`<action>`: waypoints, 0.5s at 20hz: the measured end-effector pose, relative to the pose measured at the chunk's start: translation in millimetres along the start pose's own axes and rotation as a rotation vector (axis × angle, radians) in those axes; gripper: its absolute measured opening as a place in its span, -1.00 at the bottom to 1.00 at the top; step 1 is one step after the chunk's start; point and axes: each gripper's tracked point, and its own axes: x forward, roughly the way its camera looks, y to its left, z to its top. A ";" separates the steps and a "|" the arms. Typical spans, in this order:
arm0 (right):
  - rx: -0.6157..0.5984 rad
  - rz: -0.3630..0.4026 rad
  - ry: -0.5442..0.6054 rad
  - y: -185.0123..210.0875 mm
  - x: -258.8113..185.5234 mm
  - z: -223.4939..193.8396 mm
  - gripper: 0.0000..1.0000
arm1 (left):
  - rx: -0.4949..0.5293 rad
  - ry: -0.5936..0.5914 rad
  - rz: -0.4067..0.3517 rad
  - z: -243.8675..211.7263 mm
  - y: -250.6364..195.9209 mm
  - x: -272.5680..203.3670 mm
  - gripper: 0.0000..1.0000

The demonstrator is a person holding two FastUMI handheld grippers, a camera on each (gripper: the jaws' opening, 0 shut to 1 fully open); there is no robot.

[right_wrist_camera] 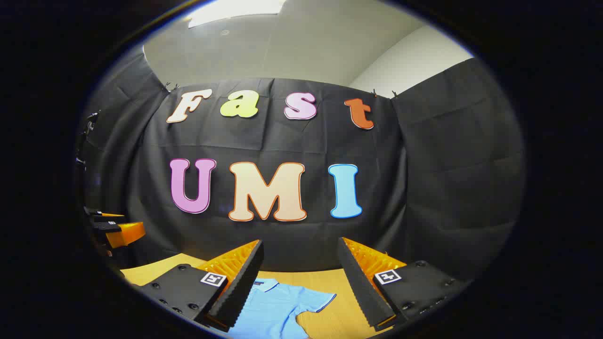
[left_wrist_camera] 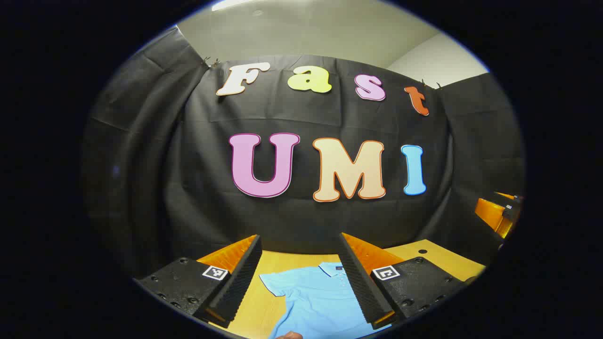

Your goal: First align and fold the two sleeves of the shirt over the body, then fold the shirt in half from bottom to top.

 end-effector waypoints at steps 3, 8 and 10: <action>0.002 0.011 0.003 2.8 6.2 -1.7 0.96 | -0.001 0.009 -0.001 -1.6 1.0 2.9 0.89; 0.003 0.014 0.026 5.3 14.1 -9.1 0.99 | 0.003 0.006 0.007 -1.3 7.5 8.9 0.89; 0.002 0.012 0.026 5.2 16.5 -9.0 0.96 | 0.008 0.001 0.015 0.6 10.2 10.2 0.89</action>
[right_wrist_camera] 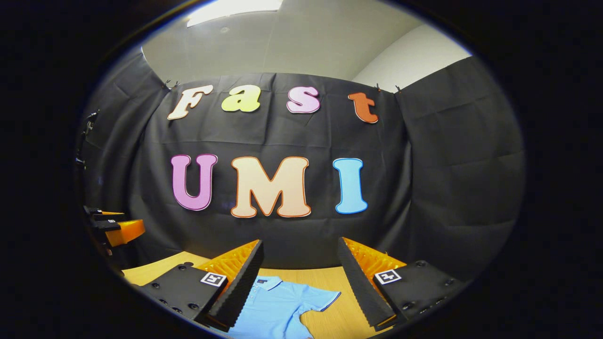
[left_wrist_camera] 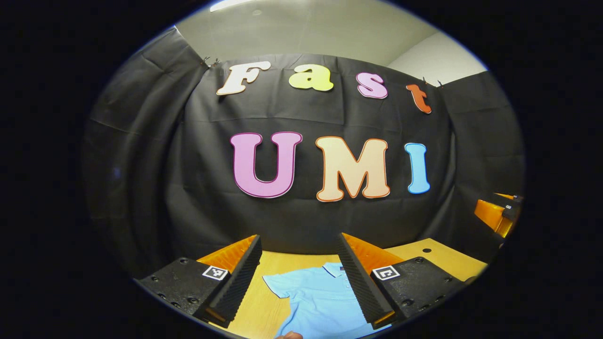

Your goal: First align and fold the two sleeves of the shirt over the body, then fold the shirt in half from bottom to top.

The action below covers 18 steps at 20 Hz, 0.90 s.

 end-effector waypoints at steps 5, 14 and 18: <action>0.009 -0.003 0.004 1.4 7.2 -2.7 0.96 | -0.014 0.008 0.006 -2.3 4.4 4.0 0.89; -0.089 -0.041 0.042 -16.3 50.4 -39.1 0.96 | -0.024 0.010 0.019 5.7 12.8 16.1 0.89; -0.107 -0.094 0.125 -39.8 81.4 -84.3 0.96 | -0.006 0.005 0.025 5.5 18.2 24.5 0.89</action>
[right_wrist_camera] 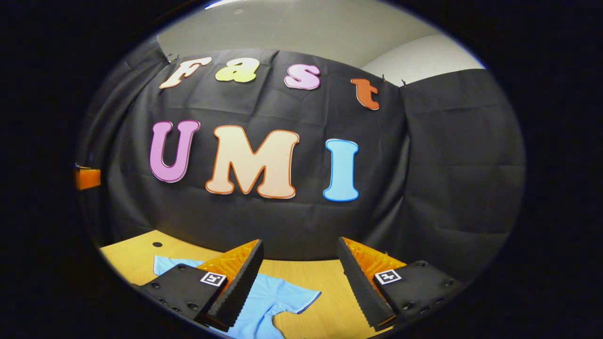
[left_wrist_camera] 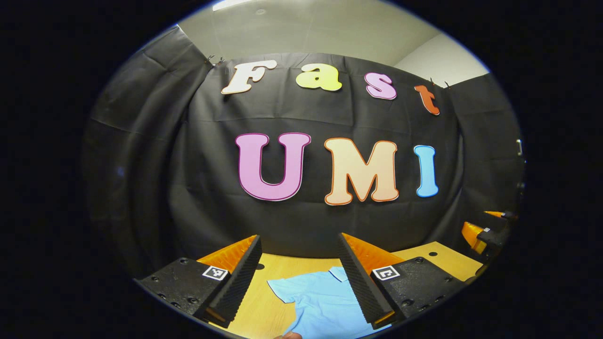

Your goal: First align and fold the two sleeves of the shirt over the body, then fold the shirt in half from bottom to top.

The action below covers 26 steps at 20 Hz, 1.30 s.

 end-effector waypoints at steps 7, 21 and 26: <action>-0.020 -0.041 0.158 -10.9 65.0 -83.9 0.97 | 0.024 0.013 -0.001 -5.4 6.1 17.4 0.90; -0.064 -0.083 0.461 -17.3 142.5 -245.2 0.98 | 0.035 0.062 0.011 -26.6 26.8 50.5 0.87; 0.005 -0.118 0.547 -26.6 158.3 -284.1 0.97 | 0.035 0.095 0.024 -42.2 33.7 61.9 0.90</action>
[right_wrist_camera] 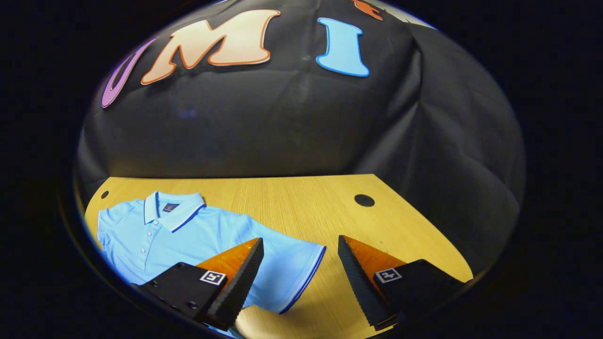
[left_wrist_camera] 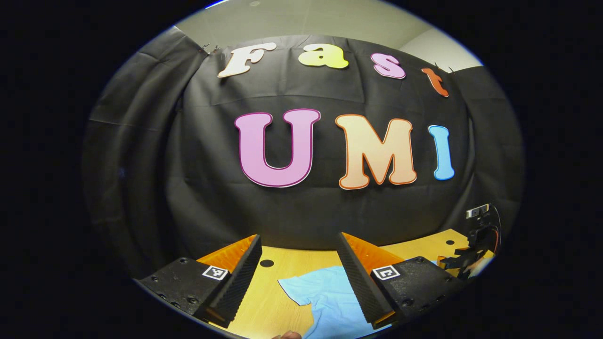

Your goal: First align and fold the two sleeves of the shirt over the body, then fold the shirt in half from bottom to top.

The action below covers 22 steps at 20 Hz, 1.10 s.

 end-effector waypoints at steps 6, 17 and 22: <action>0.077 -0.009 0.158 -4.2 20.6 -38.0 0.98 | 0.001 0.012 0.000 -6.8 -1.4 15.9 0.90; 0.131 0.061 0.228 20.8 25.6 -55.0 0.04 | -0.006 0.023 -0.004 -9.6 -7.7 22.7 0.90; 0.240 0.085 0.251 38.9 18.8 -43.8 -0.99 | -0.028 0.044 0.004 -18.1 -3.6 23.5 0.91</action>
